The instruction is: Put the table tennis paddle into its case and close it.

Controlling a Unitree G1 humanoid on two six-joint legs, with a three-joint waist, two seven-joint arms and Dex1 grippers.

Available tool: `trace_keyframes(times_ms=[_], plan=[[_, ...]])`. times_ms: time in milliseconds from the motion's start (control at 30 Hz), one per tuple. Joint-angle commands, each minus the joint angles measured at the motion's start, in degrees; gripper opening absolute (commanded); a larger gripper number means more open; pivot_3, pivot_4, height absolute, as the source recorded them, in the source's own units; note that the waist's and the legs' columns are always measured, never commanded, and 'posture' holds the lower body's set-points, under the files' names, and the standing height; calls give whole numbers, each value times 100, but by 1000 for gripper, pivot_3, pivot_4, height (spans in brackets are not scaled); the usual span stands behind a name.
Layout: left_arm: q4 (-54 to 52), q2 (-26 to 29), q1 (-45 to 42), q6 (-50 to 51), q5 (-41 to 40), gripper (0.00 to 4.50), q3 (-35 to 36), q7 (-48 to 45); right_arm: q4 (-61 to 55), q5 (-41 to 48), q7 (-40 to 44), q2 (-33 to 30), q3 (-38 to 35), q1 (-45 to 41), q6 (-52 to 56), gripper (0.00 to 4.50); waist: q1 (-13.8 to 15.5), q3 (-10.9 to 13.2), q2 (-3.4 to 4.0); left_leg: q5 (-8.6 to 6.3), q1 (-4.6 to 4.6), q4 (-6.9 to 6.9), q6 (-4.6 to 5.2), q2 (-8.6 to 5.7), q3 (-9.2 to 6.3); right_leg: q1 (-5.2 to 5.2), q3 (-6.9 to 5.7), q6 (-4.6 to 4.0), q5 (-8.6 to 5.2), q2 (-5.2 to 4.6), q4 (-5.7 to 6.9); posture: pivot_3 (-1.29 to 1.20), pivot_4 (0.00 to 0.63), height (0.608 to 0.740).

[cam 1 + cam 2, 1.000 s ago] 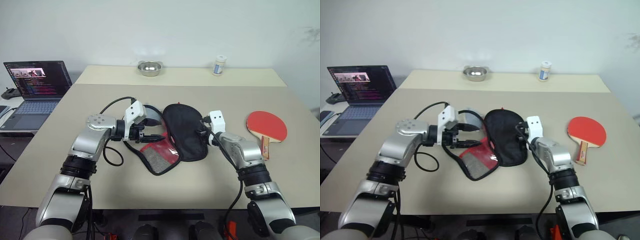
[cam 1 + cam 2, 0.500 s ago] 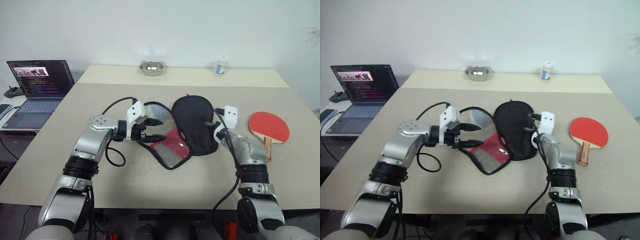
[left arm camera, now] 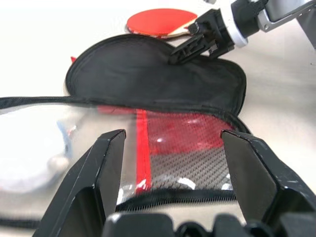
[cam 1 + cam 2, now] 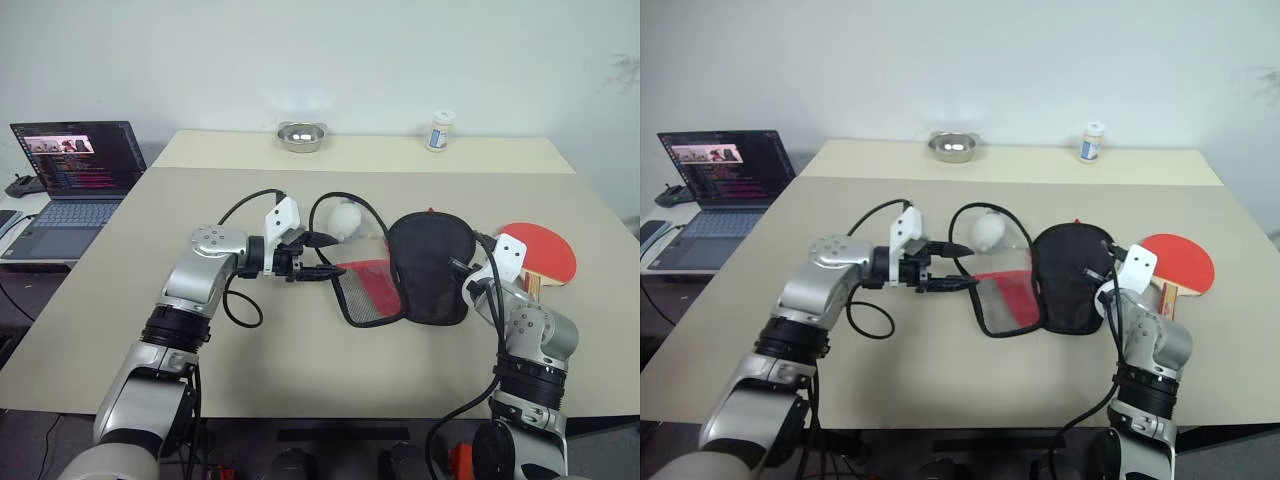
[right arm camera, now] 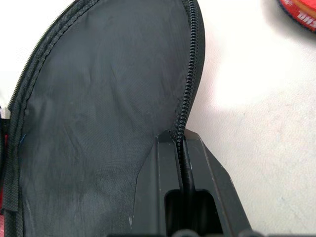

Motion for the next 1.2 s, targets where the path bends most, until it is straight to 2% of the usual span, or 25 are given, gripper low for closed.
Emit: trace_keyframes(times_ms=[33, 133, 233, 267, 300, 333, 367, 467, 600, 767, 933, 1200], plan=[[-16, -33, -158, -106, 13, 3365, 9, -43, 182, -13, 330, -308, 149, -277, -316, 15, 0, 0, 0, 0, 0, 0, 0, 0, 0, 0, 0, 0, 0, 0, 0, 0, 150, 740], [-13, -50, -163, -108, 17, 3365, 11, -44, 435, -90, 451, -546, 183, -416, -522, 631, 1, 0, 0, 0, 0, 0, 0, -1, 0, 0, -1, 0, 0, 0, 0, 0, 150, 740], [-35, -67, -155, -101, 19, 3365, 14, -39, 535, -122, 576, -739, 263, -454, -618, 1599, 3, 0, 0, 0, 0, -1, 0, -1, 0, 0, -1, 0, 0, 1, -2, 0, 150, 740], [-56, -71, -141, -95, 16, 3365, 18, -37, 512, -104, 596, -792, 264, -467, -620, 2054, 3, 0, 0, 0, -1, -1, 1, 0, 0, 0, 0, 0, 0, 0, -4, 0, 150, 740], [-111, -83, -109, -75, 5, 3365, 18, -24, 357, -50, 627, -902, 222, -498, -546, 2413, 0, 0, 0, 0, -1, -2, 1, 0, 0, 0, 0, 0, 0, 0, -4, 0, 150, 740], [-163, -96, -81, -52, -8, 3365, 18, -13, 198, -7, 651, -996, 168, -521, -448, 2443, 3, 1, 1, 0, -1, -2, 1, 0, 0, 0, 1, 0, 0, 0, -3, 0, 150, 740], [-214, -107, -55, -33, -18, 3365, 15, -2, -12, 14, 687, -1146, 142, -501, -302, 2695, 6, 2, 3, 0, -1, -1, 0, 0, 0, 0, 0, 0, 0, 0, -2, 0, 150, 740], [-340, -149, 0, 1, -50, 3365, 1, -13, -635, -115, 701, -1651, 147, -77, 155, 3702, 51, 4, 7, 0, -5, -1, 1, -2, -1, -1, -1, 0, 0, -2, -6, 0, 150, 740], [-402, -218, 24, -4, -40, 3365, -47, -10, -1032, -369, 503, -1823, 129, 490, 339, 3702, 78, 3, 4, -1, -9, -2, 1, -2, -6, 3, -6, 1, 0, -2, -19, 0, 150, 740], [-328, -304, -25, -64, -12, 3365, -88, -58, -1109, -536, 323, -1565, 129, 767, 388, 3702, 18, 3, 6, 0, -3, 1, 1, -2, -3, 0, 1, 1, 0, -1, -1, 0, 150, 740], [-210, -340, -110, -148, 32, 3365, -115, -123, -697, -686, 213, -1467, 27, 658, 230, 3702, 10, 3, 6, 0, 0, 1, 1, 0, -3, 1, 1, 1, 0, 6, 0, 0, 150, 740], [-104, -344, -153, -266, 57, 3365, -141, -131, 482, -940, 310, -1694, 52, 352, -289, 3702, 8, 3, 6, 0, 0, 1, 1, 0, -2, 4, 1, 1, 0, 5, -4, 0, 150, 740]])
